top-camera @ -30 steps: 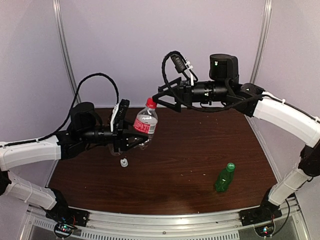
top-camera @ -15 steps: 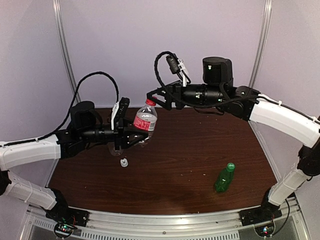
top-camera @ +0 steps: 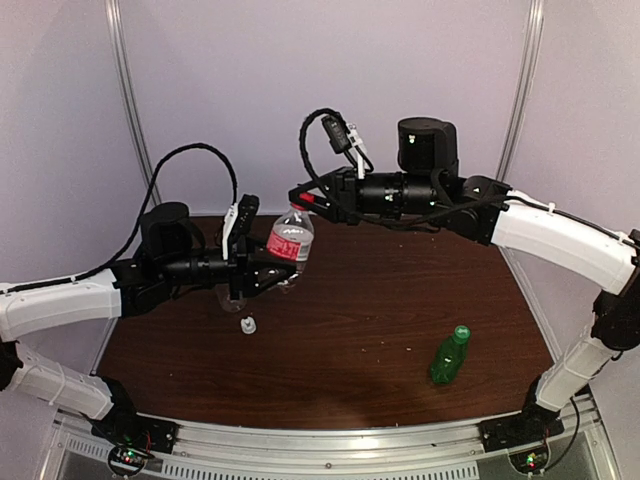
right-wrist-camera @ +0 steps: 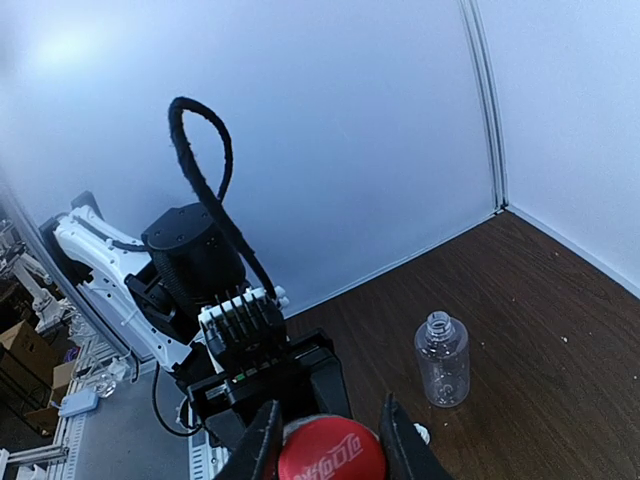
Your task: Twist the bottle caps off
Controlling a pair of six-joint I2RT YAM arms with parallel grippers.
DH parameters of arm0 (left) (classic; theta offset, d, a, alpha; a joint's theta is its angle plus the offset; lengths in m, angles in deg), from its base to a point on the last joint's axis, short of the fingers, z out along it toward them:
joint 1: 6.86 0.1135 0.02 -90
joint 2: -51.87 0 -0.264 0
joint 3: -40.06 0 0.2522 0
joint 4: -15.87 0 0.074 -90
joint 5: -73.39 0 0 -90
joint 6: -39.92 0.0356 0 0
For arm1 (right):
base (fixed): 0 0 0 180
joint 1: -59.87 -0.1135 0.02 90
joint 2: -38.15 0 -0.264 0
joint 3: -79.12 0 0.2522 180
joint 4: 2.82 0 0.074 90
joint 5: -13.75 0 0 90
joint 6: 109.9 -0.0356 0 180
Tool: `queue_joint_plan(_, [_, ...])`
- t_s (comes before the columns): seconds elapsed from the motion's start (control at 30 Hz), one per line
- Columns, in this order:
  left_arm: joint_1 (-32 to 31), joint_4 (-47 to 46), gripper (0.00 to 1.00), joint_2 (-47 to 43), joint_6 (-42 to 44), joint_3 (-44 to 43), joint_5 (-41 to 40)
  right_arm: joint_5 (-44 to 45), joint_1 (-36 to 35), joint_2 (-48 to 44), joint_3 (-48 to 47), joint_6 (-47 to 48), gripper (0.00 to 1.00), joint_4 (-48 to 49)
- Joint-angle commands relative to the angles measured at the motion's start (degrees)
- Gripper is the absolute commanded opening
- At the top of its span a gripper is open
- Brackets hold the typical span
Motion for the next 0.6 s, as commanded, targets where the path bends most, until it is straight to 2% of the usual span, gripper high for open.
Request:
queue_joint_plan(0.0, [0.2,-2.3,0.16,-1.2,1.2,-1.1,0.1,-3.9,0.2,-0.6,1.2,2.5,0.11,2.8])
queue_joint_plan(0.07, [0.2,-2.5,0.16,-1.5,1.4,-0.8,0.7,-7.8,1.2,-0.7,1.4,5.2,0.08,3.4])
queue_joint_plan(0.17, [0.1,-4.3,0.16,-1.8,1.4,0.1,3.7,-18.3,3.3,-0.3,1.5,11.9,0.08,3.5])
queue_joint_plan(0.33, [0.2,-8.6,0.16,-2.4,0.1,1.8,9.7,-36.7,6.1,2.2,-2.5,27.0,0.16,-5.2])
queue_joint_plan(0.47, [0.2,-8.6,0.16,-2.5,0.1,1.9,10.8,-40.8,7.9,4.9,-6.8,29.5,0.28,-9.9])
queue_joint_plan(0.57, [0.2,-7.9,0.16,-2.8,0.5,2.2,9.9,-36.9,8.2,4.2,-5.7,25.4,0.39,-7.1])
